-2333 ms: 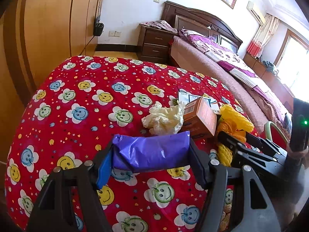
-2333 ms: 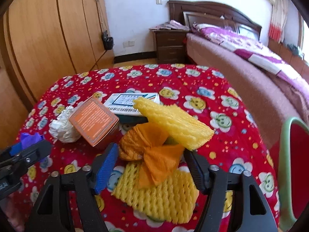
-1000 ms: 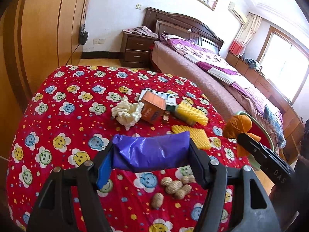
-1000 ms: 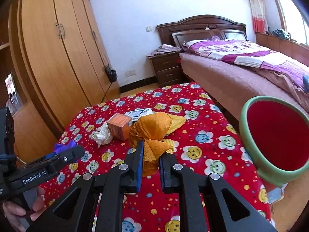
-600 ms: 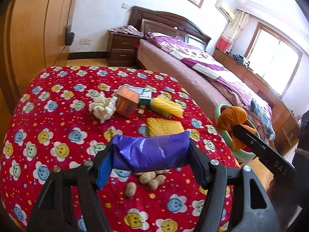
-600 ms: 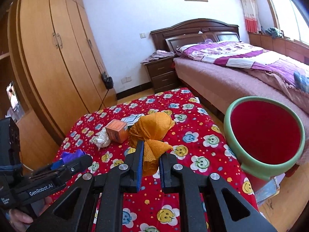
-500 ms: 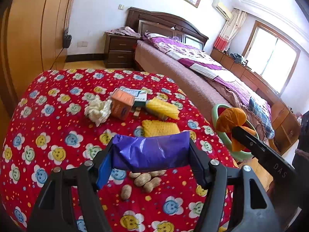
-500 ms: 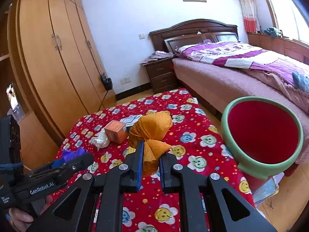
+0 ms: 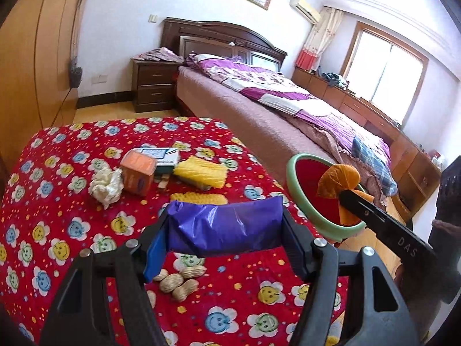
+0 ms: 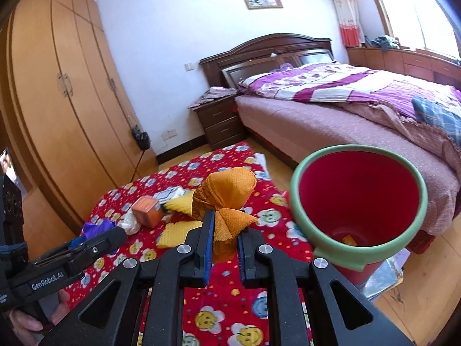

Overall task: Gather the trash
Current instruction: 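Carry the purple bag and orange mesh bow toward the red bucket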

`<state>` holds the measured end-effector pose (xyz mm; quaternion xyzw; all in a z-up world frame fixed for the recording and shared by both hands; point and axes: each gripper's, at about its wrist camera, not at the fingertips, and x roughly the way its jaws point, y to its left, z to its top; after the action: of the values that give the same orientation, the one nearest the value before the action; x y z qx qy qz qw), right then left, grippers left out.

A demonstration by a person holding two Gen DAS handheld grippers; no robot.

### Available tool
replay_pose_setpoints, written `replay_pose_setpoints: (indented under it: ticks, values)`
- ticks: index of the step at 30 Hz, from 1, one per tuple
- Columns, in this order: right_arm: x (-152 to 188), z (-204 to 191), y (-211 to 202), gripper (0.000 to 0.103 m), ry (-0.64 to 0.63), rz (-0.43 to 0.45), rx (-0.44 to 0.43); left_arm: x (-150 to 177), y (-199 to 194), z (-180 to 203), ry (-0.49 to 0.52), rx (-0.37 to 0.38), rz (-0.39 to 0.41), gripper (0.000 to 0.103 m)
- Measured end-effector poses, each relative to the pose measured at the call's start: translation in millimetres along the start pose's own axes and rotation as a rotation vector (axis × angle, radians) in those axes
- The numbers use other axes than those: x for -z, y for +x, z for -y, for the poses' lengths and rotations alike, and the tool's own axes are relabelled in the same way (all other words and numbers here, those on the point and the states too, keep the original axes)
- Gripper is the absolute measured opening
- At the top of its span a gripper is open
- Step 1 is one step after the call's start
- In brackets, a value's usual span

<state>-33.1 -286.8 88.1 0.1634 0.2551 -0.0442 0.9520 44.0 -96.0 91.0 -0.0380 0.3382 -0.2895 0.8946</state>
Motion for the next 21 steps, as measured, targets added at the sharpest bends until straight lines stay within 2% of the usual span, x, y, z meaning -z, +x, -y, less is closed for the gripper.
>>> replay_pose_setpoints:
  ticks: [7,21]
  values:
    - [-5,16,-9,0.014,0.015,0.032,0.038,-9,3,18,0.026,0.053,0.028,0.069]
    - [-10,45,-9,0.014,0.083,0.044,0.065,-24,29,49,0.07,0.116,0.003,0.069]
